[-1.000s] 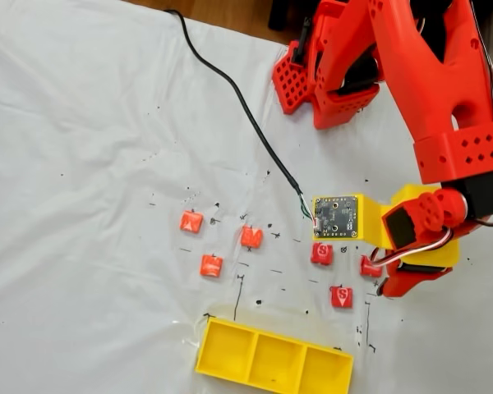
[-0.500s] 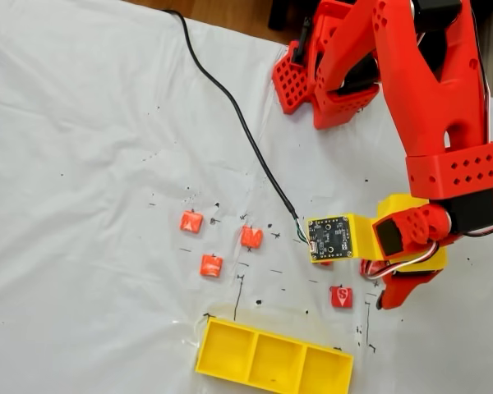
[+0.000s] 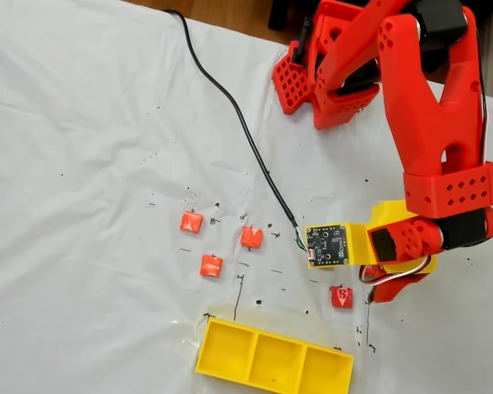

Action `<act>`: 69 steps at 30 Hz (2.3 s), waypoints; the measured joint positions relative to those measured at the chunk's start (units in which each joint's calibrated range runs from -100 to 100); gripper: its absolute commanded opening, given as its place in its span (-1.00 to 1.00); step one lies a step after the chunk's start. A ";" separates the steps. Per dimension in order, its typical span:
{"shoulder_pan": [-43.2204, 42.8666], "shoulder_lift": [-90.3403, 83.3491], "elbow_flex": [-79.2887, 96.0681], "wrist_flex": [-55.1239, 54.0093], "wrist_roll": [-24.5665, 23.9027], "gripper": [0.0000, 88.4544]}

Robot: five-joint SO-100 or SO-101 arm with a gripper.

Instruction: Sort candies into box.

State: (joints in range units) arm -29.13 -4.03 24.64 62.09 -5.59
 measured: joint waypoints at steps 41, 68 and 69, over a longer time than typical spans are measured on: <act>-1.46 5.18 -2.01 -1.88 0.20 -0.23; 1.54 -3.31 -3.24 -0.31 1.17 -1.00; 2.44 -5.69 -3.24 0.08 1.42 -1.00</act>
State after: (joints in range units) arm -26.70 -9.72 21.40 62.17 -4.18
